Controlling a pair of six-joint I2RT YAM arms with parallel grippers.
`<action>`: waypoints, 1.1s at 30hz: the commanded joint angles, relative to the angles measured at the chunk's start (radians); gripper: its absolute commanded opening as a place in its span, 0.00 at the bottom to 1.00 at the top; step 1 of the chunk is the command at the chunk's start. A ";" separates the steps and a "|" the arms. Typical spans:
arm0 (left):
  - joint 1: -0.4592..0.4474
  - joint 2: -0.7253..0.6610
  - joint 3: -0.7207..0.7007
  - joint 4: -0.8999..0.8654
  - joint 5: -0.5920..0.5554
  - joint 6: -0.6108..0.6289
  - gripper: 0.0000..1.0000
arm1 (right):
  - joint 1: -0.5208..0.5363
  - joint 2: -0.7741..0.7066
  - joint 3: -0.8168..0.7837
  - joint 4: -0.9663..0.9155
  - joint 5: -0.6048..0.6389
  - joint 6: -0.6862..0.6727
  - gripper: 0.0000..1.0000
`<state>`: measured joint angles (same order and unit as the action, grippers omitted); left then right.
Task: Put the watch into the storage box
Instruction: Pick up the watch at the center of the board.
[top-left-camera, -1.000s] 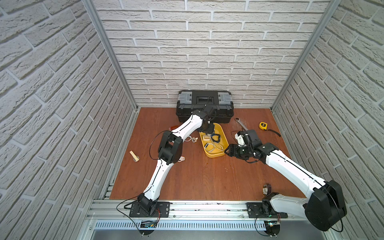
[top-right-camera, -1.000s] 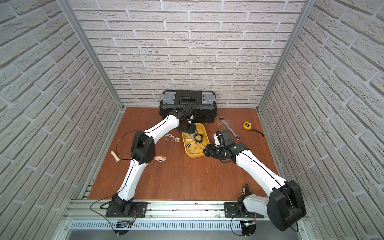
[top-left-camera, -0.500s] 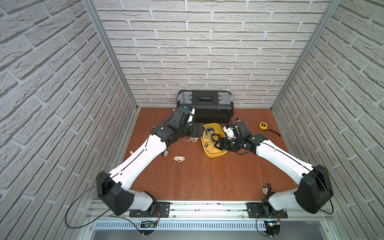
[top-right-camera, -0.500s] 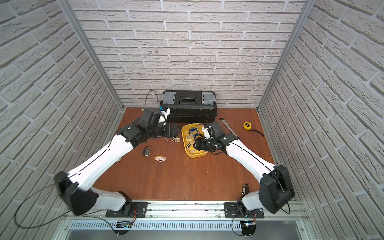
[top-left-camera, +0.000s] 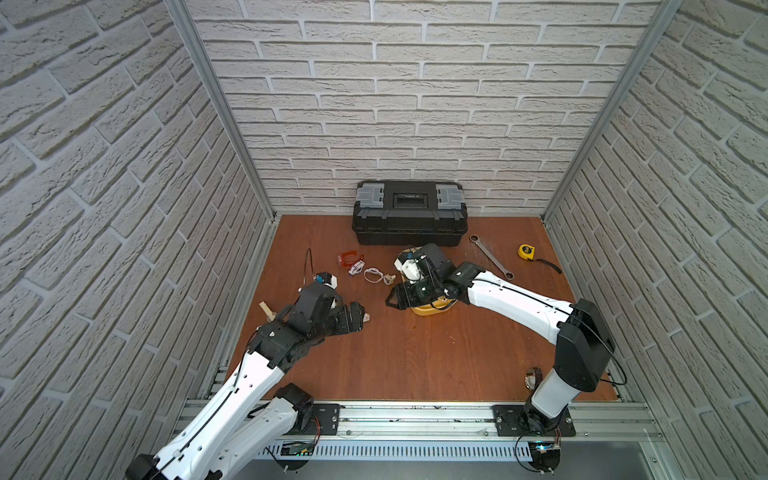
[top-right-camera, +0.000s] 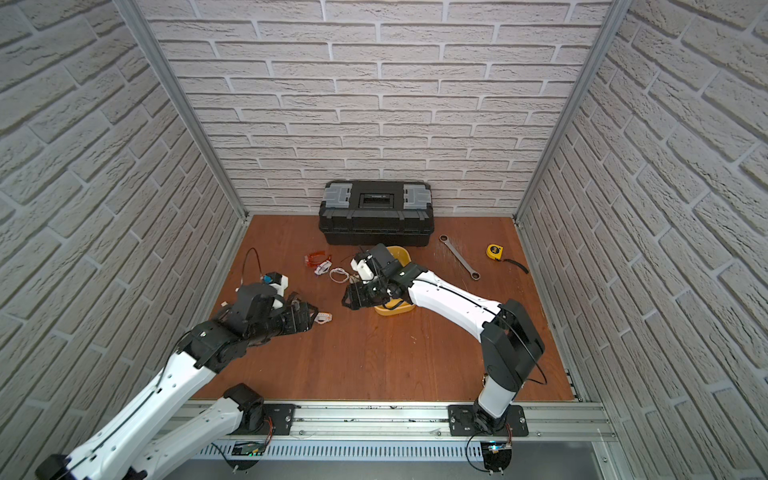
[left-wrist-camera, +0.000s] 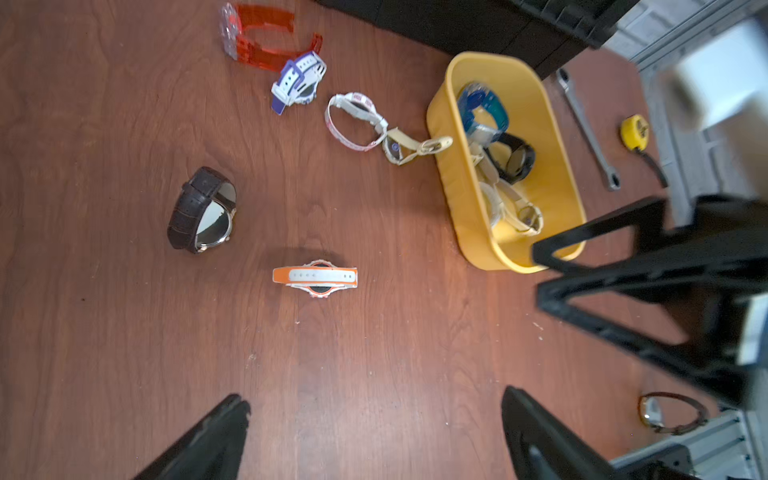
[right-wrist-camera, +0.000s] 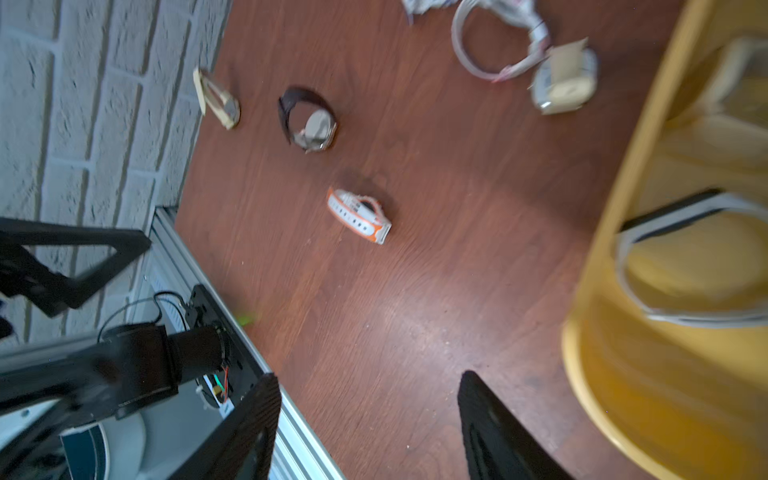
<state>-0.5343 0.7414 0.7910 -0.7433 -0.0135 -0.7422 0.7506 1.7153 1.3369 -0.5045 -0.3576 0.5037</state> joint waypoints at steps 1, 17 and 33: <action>0.009 -0.002 -0.038 -0.048 0.001 -0.048 0.97 | 0.042 0.041 0.001 0.043 0.009 -0.015 0.69; 0.008 0.062 -0.309 0.466 0.127 -0.496 0.89 | 0.037 -0.262 -0.274 0.149 0.144 -0.037 0.80; 0.030 0.274 -0.426 0.842 -0.044 -0.718 0.71 | -0.130 -0.415 -0.362 0.102 0.214 -0.086 0.87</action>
<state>-0.5125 0.9760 0.3573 -0.0067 -0.0265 -1.4384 0.6731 1.3495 0.9901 -0.4038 -0.1364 0.4103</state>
